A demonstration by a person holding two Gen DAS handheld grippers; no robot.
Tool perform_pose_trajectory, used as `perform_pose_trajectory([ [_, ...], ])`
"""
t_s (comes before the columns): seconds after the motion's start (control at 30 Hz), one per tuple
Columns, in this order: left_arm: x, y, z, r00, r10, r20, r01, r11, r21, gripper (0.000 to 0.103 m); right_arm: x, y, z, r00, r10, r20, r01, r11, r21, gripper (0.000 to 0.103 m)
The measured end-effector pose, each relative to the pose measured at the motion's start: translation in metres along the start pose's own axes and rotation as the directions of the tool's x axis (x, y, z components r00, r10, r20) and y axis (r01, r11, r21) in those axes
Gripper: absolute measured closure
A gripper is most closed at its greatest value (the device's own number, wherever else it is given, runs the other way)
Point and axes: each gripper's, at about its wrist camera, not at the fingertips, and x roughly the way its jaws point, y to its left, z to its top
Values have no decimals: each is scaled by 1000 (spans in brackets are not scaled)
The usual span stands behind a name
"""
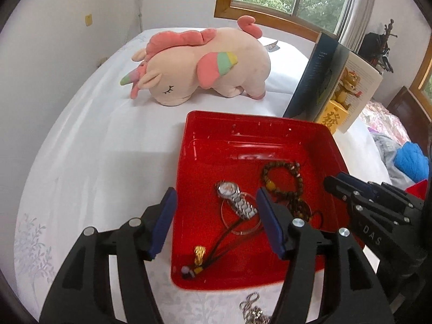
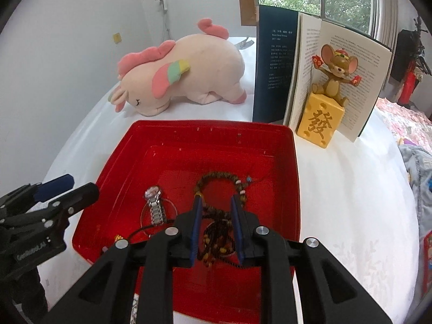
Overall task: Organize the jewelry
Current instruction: 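Carry the watch and wooden bracelet into the red tin and open both tools, then withdraw both tools toward the multicolour bracelet and silver ring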
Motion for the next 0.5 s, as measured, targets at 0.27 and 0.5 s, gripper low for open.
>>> perform_pose_trajectory([
  [0.27,-23,-1,-26,1000,12,10,-12,1000,26,40,-23,6,-21,1000,-3,11,3,1000,-16,81],
  [0.5,-46,-6,-53,1000,-9,28,8,999,43,37,-48,11,-48,1000,9,28,-8,1000,-22,79],
])
